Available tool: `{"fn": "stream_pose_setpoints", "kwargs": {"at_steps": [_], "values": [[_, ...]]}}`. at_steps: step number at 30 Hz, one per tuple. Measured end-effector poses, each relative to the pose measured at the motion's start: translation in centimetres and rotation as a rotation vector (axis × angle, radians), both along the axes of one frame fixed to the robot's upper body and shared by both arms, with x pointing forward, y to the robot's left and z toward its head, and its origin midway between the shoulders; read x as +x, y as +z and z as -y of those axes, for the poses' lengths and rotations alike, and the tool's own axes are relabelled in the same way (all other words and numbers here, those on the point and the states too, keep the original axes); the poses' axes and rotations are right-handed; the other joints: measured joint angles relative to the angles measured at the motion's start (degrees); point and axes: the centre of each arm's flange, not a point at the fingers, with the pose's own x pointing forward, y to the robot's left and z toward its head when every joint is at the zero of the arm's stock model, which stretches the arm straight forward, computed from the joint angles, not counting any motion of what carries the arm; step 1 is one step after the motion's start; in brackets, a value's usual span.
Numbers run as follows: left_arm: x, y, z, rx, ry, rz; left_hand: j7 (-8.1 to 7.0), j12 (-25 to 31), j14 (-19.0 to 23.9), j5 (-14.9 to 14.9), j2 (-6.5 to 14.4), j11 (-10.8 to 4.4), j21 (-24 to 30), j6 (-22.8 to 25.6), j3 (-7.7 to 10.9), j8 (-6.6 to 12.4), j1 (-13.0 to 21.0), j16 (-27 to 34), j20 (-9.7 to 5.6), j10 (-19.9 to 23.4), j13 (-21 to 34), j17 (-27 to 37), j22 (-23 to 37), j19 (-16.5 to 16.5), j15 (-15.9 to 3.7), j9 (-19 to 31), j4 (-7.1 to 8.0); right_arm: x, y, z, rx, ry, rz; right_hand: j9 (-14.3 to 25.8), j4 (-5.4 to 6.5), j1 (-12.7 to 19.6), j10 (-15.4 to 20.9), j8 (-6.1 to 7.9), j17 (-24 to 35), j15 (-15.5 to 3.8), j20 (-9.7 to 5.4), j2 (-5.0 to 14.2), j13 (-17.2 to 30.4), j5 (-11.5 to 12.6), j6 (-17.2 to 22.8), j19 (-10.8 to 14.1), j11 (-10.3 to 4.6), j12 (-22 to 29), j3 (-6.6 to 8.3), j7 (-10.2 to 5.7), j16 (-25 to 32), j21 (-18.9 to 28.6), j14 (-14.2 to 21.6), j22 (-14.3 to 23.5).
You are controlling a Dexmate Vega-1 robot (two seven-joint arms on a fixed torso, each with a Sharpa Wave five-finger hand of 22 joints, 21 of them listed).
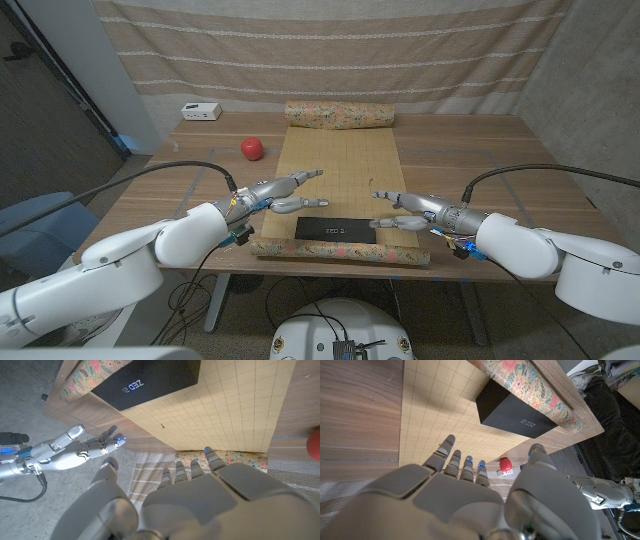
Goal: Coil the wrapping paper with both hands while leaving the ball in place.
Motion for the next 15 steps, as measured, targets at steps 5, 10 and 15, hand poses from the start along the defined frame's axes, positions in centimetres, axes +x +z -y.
{"fn": "stream_pose_setpoints", "kwargs": {"at_steps": [5, 10, 15], "values": [[-0.2, -0.1, 0.0, 0.031, 0.014, 0.002, 0.19, 0.00, 0.60, 0.21, -0.30, -0.31, 0.27, 0.19, -0.06, 0.20, 0.30, 0.41, 0.00, 0.31, 0.00, 0.00, 0.00, 0.83, 0.00, 0.00, -0.52, -0.1, -0.3, -0.3, -0.016, 0.007, -0.010, 0.00, -0.23, 0.52, 0.00, 0.00, 0.00, 0.00, 0.16, -0.52, 0.00, 0.00, 0.20, 0.16, 0.00, 0.00, -0.24, 0.19, 0.00, 0.00, 0.00, 0.00], [-0.3, -0.4, 0.1, 0.063, 0.026, -0.003, 0.19, 0.00, 1.89, 0.44, -1.58, 0.10, 0.27, 0.19, -0.68, 0.20, 1.58, 0.41, 0.08, 0.72, 0.00, 0.00, -0.07, 1.97, -0.18, -0.04, -1.14, -0.3, -0.5, -0.8, -0.049, 0.012, -0.019, 0.00, -1.07, 1.29, -0.77, 0.00, 0.00, -0.07, 0.22, -1.29, 0.00, 0.23, -0.01, 0.21, -0.30, 0.00, -0.25, 0.39, 0.00, 0.00, -0.07, 0.00], [-0.3, -0.5, 0.0, 0.093, 0.040, -0.009, 0.41, 0.15, 2.27, 0.44, -2.10, -0.20, 0.61, 0.40, -0.66, 0.20, 2.10, 0.41, 0.42, 1.02, -0.01, 0.00, -0.14, 2.47, 0.01, -0.15, -1.60, -0.4, -0.5, -1.3, -0.095, 0.005, -0.024, 0.00, -1.99, 2.02, -1.86, 0.00, 0.01, -0.01, 0.42, -2.02, 0.00, 0.66, -1.18, 0.01, -0.61, -0.23, -0.22, 0.31, 0.00, 0.00, -0.63, 0.00]]}}
